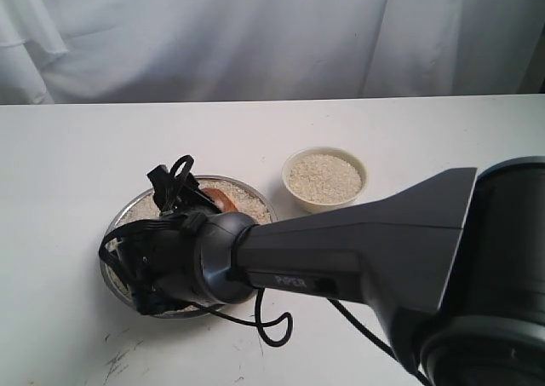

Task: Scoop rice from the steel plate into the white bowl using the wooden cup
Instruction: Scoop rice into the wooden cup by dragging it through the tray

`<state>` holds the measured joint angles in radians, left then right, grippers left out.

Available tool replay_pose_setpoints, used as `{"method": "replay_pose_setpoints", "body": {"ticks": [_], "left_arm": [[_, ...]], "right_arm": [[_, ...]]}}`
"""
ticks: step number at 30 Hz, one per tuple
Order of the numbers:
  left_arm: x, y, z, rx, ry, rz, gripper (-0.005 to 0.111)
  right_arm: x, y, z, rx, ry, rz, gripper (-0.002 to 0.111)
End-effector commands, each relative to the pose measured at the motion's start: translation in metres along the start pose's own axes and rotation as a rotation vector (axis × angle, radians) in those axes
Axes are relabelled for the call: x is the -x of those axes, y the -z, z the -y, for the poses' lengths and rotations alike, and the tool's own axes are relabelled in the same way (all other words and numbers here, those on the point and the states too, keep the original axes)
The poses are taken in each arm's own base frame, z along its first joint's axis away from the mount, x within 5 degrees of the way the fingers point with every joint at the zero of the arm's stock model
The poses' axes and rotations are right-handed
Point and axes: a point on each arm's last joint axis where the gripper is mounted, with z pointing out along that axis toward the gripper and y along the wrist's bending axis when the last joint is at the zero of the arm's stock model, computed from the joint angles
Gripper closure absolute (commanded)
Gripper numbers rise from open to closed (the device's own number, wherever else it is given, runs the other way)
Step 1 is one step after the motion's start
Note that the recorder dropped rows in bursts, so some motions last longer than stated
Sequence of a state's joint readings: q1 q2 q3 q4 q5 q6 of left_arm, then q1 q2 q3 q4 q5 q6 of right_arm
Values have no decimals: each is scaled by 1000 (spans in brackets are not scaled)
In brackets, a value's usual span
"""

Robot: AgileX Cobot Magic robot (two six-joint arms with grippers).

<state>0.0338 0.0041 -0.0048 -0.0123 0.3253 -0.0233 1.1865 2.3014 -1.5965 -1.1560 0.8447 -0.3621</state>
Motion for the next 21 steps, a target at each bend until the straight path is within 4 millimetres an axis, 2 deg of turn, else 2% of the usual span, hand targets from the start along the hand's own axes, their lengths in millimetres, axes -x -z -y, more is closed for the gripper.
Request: {"method": "replay_pose_setpoints", "body": {"ticks": [1,12,21], "left_arm": [[-1,0,0,-3,-1,6,107],[-1,0,0,-3,-1,6,107],[-1,0,0,-3,-1,6,107]], "right_arm": [[4,4,5,-25,-40,39,108],[7,5,6,-38,-56,67,108],[9,5,7,-42,-138,94,108]]}}
